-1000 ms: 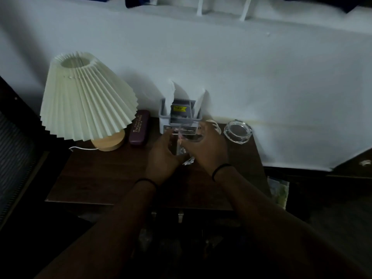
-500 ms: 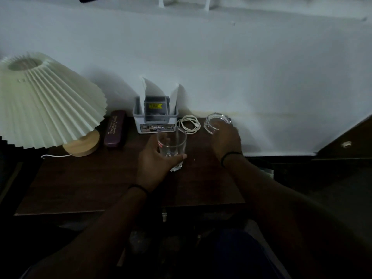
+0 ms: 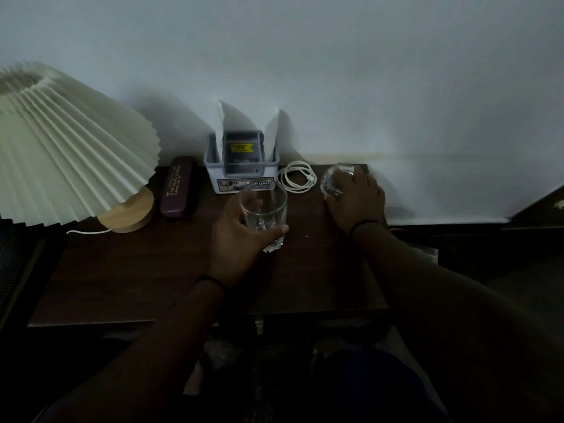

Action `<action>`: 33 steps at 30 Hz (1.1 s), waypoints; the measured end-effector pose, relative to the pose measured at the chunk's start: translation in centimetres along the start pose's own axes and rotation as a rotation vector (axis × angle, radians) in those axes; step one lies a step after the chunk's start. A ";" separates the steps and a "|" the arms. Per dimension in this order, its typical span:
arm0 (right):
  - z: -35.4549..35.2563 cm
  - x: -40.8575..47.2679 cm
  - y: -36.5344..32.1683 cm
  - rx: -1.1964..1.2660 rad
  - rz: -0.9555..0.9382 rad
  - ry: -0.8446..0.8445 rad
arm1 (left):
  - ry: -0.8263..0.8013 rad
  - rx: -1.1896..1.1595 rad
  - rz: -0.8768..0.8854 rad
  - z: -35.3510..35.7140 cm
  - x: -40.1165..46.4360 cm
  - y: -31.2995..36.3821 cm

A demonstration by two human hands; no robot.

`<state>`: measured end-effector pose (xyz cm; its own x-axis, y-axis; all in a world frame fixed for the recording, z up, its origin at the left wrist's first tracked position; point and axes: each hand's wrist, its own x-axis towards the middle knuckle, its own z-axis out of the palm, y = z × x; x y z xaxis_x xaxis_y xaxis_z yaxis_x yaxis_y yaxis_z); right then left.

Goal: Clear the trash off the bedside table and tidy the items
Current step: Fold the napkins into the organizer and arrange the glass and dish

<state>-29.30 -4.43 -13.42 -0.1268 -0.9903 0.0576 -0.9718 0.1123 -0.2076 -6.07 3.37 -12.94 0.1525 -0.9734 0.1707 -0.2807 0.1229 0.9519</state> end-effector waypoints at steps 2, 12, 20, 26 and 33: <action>-0.5 -1.8 -0.7 0.013 0.008 -0.001 | -0.005 0.014 0.009 -0.1 -0.1 0.2; -1.3 -8.4 -4.7 0.149 -0.013 -0.160 | 0.023 0.013 0.029 -1.3 -1.1 1.0; -2.7 -12.9 -3.2 0.238 -0.266 -0.140 | 0.054 -0.015 0.017 -2.7 -1.6 1.8; -4.9 -13.5 -3.1 0.946 0.156 -0.179 | 0.058 -0.028 0.026 -2.6 -2.1 2.3; -4.6 -12.4 -2.6 1.372 0.561 -0.653 | 0.057 -0.049 0.034 -3.2 -2.3 2.3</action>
<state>-26.08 7.98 -9.07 0.0637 -0.7568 -0.6505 0.1104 0.6532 -0.7491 -3.99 6.56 -10.34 0.1975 -0.9563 0.2155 -0.2404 0.1659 0.9564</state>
